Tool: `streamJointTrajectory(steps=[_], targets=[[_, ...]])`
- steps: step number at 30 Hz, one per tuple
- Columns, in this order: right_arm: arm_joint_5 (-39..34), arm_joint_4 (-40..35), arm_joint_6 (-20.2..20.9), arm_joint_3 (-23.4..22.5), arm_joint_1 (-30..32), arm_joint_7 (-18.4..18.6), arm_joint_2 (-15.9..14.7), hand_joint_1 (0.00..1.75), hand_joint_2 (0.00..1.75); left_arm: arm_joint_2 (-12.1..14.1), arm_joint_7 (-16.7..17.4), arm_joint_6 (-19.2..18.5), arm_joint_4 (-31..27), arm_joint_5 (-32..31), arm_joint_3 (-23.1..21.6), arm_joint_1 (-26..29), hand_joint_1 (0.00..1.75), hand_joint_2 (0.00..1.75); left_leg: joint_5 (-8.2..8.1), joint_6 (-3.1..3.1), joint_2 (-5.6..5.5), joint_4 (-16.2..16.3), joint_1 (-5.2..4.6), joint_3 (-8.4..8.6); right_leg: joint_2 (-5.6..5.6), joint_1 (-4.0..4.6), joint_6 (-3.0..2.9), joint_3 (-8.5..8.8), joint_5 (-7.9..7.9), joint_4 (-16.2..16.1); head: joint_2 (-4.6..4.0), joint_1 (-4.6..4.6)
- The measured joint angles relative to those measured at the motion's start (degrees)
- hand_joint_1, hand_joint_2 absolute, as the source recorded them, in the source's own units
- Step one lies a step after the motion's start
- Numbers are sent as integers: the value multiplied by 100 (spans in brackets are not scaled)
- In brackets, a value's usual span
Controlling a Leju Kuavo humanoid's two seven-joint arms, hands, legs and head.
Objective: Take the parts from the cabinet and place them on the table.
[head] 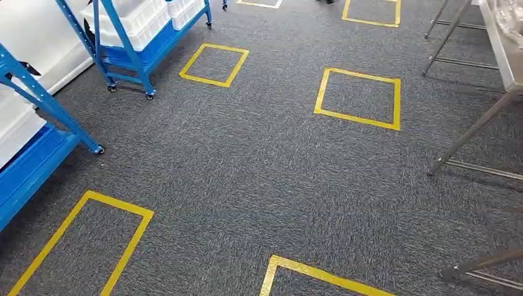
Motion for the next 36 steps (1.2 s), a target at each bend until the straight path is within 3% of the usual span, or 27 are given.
streamJointTrajectory(steps=[2,3,4,7,8,9,10,11,13,14,15,16,17,18,19,21,23,27,28,29,30,31,32,33,34,35,36], targets=[[-2,0,0,-2,-14,0,0,0,0,0,0,-2,0,0,-2,2,0,0,481,46,111,-1004,-6,533,-110,6,20,36,-21,1,0,0],[-2,0,0,-2,-14,0,0,0,0,2,0,-2,0,-2,-4,-8,0,0,633,99,415,-1541,-37,828,-161,12,41,64,-36,1,0,0],[-2,0,0,-4,-10,0,0,0,0,2,0,-6,0,-2,-9,-24,0,0,587,144,528,-1614,-87,837,-209,52,84,78,-62,17,0,0],[-7,-2,2,-20,-44,-2,0,0,0,13,-9,-11,0,-4,-11,-12,0,0,613,217,327,-1629,-125,805,-352,7,168,119,-59,-23,0,2],[-7,-7,2,-24,-67,-7,0,0,0,17,-11,-15,0,-7,-13,-14,0,0,652,267,246,-1709,-94,830,-422,27,213,164,-72,-34,0,0],[-7,-7,2,-35,-57,-9,-9,0,0,15,-18,-31,0,-11,-17,-9,0,0,711,288,187,-1776,-60,913,-243,-13,251,164,-145,49,-2,7],[-9,-7,4,-42,-27,-11,-11,0,0,17,-20,-33,0,-18,-28,-15,0,0,743,335,128,-1801,-44,909,92,-12,257,19,-375,350,0,4],[-9,-4,4,-42,-14,-15,-11,0,0,20,-20,-33,0,-17,-42,-27,0,0,752,349,62,-1800,-40,890,246,-25,266,-176,-597,741,0,9],[-17,-2,9,-46,-4,-15,-11,0,0,20,-31,-57,0,-28,-68,-32,0,0,754,353,-79,-1793,-50,874,343,-46,292,-615,-928,1604,0,9],[-17,-2,9,-48,3,-15,-11,0,0,20,-31,-65,0,-37,-72,-26,0,0,754,352,-156,-1785,-50,873,348,-47,299,-713,-897,1754,0,9],[-17,-2,9,-48,3,-15,-11,0,0,20,-31,-70,0,-50,-74,-18,0,0,751,348,-234,-1774,-46,881,349,-52,302,-682,-738,1635,0,9],[-17,-2,9,-50,5,-15,-11,0,0,17,-31,-74,0,-52,-79,-16,0,0,744,338,-317,-1758,-40,889,365,-62,302,-551,-480,1301,0,9],[-17,-2,9,-50,13,-15,-13,0,0,17,-31,-81,0,-52,-83,-17,0,0,730,317,-406,-1733,-32,893,426,-74,300,-319,-158,770,0,9],[-17,-2,9,-50,22,-15,-15,0,0,17,-39,-90,0,-52,-87,-17,0,0,711,288,-480,-1706,-27,881,605,-99,293,-104,85,266,0,9],[-17,6,9,-55,43,-15,-15,0,0,17,-46,-96,0,-52,-87,-27,0,0,682,245,-528,-1648,-63,840,848,-96,288,-36,15,53,0,9],[-15,4,11,-59,5,-24,-13,0,0,17,-59,-96,0,-50,-87,-25,0,0,689,184,-615,-1644,-40,781,744,-84,258,-67,22,59,0,7],[-9,4,13,-63,-13,-33,-13,0,0,17,-66,-96,0,-50,-87,2,0,0,706,114,-711,-1667,-31,759,648,-71,191,-49,34,41,0,7],[-9,4,13,-63,-14,-33,-13,0,0,20,-66,-96,0,-50,-87,3,0,0,703,99,-734,-1662,-32,759,625,-101,169,-44,46,15,0,7],[-7,4,15,-66,-13,-39,0,0,0,24,-68,-94,0,-48,-87,7,0,0,515,75,-380,-1408,-42,665,486,-109,86,-13,61,-35,0,0],[0,7,15,-72,37,-39,-4,0,0,22,-81,-94,0,-48,-87,-13,0,0,-141,4,-50,-53,-4,-8,220,-63,37,-10,33,-31,0,0],[0,7,15,-74,36,-39,-4,0,0,22,-81,-94,0,-48,-87,-7,0,0,-177,-10,-30,191,10,-132,151,-55,41,-8,27,-30,0,0],[0,7,15,-74,34,-42,-4,0,0,22,-83,-94,0,-48,-87,4,0,0,-81,-18,-11,152,20,-116,87,-53,46,2,15,-29,0,0],[0,4,17,-74,27,-48,-4,0,0,22,-83,-92,0,-46,-87,11,0,0,134,-18,9,-162,22,41,27,-53,56,19,3,-28,0,0],[0,4,17,-77,19,-50,-4,0,0,22,-83,-92,0,-44,-87,12,0,0,387,-10,55,-652,22,294,-30,-56,72,46,-14,-28,0,0],[2,4,17,-77,13,-57,-2,0,0,22,-87,-87,0,-39,-87,7,0,0,653,17,223,-1277,17,632,-91,-55,96,87,-37,-28,0,0],[4,4,17,-77,16,-57,-2,0,0,22,-92,-87,0,-37,-87,-4,0,0,645,55,460,-1597,-13,776,-141,-27,129,109,-60,-24,0,0],[15,4,17,-77,15,-59,-2,0,0,22,-98,-87,0,-24,-87,-18,0,0,665,108,377,-1608,-43,777,-172,-8,171,117,-89,-9,0,2]])
